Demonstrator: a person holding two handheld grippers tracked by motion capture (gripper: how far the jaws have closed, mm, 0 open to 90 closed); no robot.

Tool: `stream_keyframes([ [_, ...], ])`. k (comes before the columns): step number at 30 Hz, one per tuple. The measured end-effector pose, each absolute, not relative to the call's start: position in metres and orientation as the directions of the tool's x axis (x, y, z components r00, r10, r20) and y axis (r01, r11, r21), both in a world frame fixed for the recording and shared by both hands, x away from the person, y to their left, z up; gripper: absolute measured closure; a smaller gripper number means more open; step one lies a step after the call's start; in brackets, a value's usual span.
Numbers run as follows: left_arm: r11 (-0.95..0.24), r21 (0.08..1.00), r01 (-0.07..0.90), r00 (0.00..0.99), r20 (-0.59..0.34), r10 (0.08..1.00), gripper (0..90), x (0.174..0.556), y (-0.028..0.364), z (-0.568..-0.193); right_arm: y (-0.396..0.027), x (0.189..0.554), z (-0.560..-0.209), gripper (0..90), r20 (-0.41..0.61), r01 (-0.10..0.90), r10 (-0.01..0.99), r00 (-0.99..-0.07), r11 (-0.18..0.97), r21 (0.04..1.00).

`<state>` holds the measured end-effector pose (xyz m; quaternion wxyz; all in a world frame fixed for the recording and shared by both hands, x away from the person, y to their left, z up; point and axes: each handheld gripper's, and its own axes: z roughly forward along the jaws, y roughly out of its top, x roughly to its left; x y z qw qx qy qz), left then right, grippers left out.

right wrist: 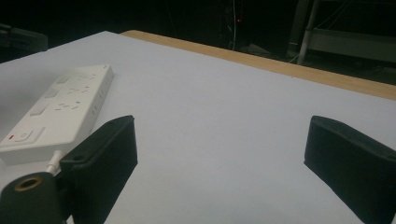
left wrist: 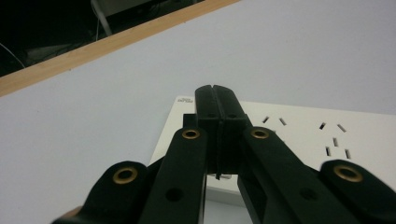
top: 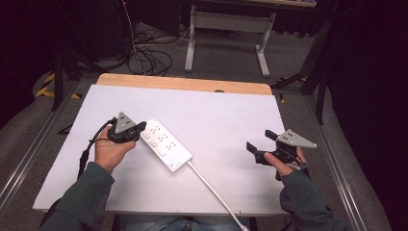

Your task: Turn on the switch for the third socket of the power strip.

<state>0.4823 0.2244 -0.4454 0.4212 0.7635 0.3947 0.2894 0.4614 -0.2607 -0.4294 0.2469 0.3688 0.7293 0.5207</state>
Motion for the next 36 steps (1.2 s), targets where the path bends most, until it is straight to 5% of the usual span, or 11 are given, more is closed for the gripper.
stream_keyframes([
  [36, -0.441, 0.765, 0.469, 0.595, 0.095, 0.798, 90.0, 0.497, 0.215, -0.471, -0.26, 0.461, -0.429, 10.0, 0.035, 0.282, 0.788, -0.614, 0.178, 0.943],
])
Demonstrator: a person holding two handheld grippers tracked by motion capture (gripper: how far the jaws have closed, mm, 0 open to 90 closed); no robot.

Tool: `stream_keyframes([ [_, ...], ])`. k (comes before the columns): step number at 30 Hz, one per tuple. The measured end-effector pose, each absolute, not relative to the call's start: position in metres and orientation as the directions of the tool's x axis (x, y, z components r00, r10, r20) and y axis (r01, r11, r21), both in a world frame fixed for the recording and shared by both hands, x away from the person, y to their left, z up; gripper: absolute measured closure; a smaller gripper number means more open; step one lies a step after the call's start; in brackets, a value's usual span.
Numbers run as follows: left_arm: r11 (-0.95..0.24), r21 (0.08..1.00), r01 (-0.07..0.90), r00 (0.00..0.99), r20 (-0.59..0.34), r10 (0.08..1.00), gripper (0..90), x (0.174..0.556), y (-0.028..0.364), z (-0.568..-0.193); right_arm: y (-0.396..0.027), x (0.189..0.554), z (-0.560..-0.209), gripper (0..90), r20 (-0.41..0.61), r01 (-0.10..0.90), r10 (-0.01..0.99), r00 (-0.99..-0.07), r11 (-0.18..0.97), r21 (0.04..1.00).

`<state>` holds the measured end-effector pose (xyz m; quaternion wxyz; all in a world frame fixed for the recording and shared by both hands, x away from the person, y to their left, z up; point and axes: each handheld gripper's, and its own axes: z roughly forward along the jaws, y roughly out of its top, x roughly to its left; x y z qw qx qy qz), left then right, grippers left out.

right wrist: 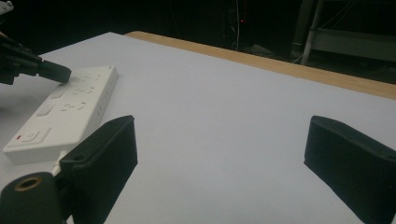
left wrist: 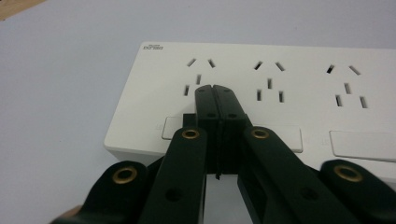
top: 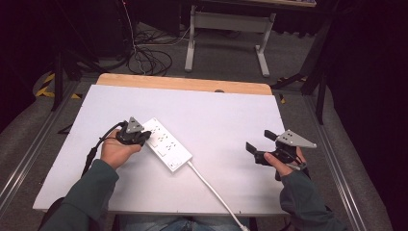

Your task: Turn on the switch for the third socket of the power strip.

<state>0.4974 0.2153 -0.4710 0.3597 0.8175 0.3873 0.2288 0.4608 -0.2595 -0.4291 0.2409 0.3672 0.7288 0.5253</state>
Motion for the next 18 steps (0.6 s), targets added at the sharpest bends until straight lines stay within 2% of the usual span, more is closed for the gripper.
stream_keyframes([
  [18, -0.451, 0.763, 0.463, 0.609, 0.095, 0.787, 90.0, 0.4972, 0.2164, -0.4714, -0.2595, 0.4611, -0.4293, 10.1, 0.031, 0.28, 0.787, -0.617, 0.183, 0.942],
])
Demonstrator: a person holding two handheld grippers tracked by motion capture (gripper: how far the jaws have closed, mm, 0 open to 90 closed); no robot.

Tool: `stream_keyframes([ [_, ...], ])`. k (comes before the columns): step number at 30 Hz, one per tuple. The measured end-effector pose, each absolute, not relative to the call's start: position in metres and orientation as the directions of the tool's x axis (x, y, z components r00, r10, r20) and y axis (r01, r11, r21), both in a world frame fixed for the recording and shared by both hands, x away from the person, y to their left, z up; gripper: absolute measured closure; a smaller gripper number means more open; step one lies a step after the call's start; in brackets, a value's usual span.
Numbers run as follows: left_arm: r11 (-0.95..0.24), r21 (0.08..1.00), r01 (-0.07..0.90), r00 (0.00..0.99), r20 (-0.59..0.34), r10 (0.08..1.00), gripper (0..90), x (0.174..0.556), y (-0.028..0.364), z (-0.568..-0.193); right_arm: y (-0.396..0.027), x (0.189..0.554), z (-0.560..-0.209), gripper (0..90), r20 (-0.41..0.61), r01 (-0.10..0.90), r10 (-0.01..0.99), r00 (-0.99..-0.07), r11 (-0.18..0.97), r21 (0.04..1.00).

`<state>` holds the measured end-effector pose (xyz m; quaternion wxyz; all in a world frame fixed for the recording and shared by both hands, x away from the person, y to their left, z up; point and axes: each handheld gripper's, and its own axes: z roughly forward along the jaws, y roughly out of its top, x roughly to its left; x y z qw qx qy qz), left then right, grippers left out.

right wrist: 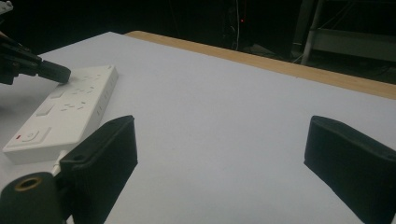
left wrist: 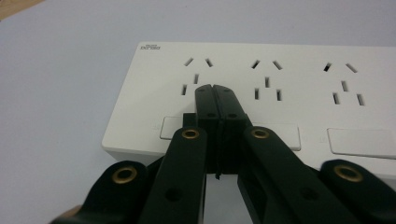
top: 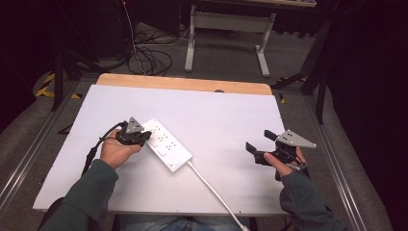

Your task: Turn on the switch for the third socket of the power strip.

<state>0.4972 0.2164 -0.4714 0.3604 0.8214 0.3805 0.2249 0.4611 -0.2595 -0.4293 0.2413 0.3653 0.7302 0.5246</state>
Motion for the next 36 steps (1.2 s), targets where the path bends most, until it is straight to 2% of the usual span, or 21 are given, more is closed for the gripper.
stream_keyframes([
  [23, -0.471, 0.756, 0.455, 0.611, 0.119, 0.782, 90.0, 0.496, 0.212, -0.473, -0.259, 0.461, -0.429, 10.1, 0.033, 0.282, 0.786, -0.617, 0.182, 0.942],
  [26, -0.416, 0.804, 0.425, 0.583, 0.108, 0.805, 90.0, 0.495, 0.216, -0.466, -0.26, 0.461, -0.429, 10.0, 0.032, 0.282, 0.788, -0.615, 0.182, 0.942],
  [36, -0.296, 0.868, 0.398, 0.526, 0.048, 0.849, 90.0, 0.487, 0.231, -0.453, -0.258, 0.463, -0.429, 10.0, 0.033, 0.281, 0.784, -0.619, 0.183, 0.942],
])
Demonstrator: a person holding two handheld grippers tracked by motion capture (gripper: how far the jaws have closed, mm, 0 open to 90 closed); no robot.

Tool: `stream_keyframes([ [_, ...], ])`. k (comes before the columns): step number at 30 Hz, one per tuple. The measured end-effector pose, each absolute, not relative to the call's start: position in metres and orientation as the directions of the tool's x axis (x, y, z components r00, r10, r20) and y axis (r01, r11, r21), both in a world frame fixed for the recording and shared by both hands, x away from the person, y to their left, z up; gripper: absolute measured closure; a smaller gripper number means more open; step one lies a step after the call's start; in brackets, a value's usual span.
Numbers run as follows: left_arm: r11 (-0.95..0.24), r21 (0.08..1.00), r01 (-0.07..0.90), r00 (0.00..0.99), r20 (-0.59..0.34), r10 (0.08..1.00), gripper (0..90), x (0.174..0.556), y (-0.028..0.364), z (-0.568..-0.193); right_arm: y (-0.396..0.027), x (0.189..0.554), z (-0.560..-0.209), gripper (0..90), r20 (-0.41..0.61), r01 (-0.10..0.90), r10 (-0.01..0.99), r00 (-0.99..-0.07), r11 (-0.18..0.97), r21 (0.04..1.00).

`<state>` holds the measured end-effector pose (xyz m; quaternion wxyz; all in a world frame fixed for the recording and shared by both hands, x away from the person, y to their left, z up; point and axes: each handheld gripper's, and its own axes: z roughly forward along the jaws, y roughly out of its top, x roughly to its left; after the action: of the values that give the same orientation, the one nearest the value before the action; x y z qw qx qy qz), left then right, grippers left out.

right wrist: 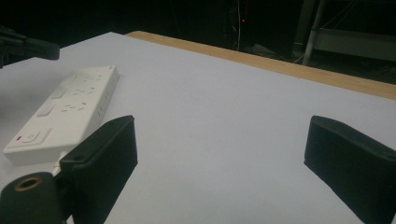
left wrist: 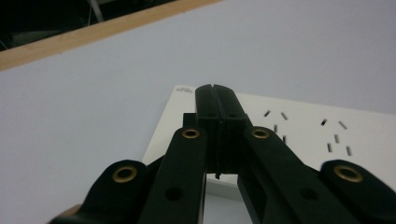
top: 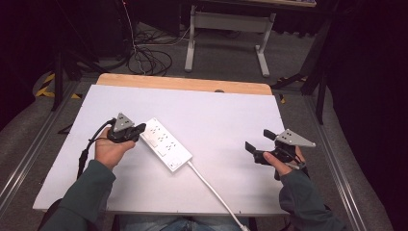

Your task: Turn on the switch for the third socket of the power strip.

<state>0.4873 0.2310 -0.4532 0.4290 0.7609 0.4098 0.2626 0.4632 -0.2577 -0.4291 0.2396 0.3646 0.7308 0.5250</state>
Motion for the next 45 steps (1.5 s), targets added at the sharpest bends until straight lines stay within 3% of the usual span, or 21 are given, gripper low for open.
stream_keyframes([
  [6, -0.17, 0.927, 0.334, 0.513, -0.028, 0.858, 90.0, 0.467, 0.239, -0.434, -0.257, 0.464, -0.429, 10.1, 0.037, 0.284, 0.782, -0.622, 0.181, 0.942],
  [14, -0.078, 0.958, 0.275, 0.459, -0.059, 0.887, 90.0, 0.452, 0.252, -0.42, -0.256, 0.465, -0.429, 10.1, 0.038, 0.286, 0.782, -0.622, 0.181, 0.941],
  [45, 0.034, 0.988, 0.154, 0.377, -0.09, 0.922, 90.0, 0.396, 0.286, -0.403, -0.256, 0.465, -0.43, 10.1, 0.029, 0.286, 0.787, -0.616, 0.189, 0.939],
])
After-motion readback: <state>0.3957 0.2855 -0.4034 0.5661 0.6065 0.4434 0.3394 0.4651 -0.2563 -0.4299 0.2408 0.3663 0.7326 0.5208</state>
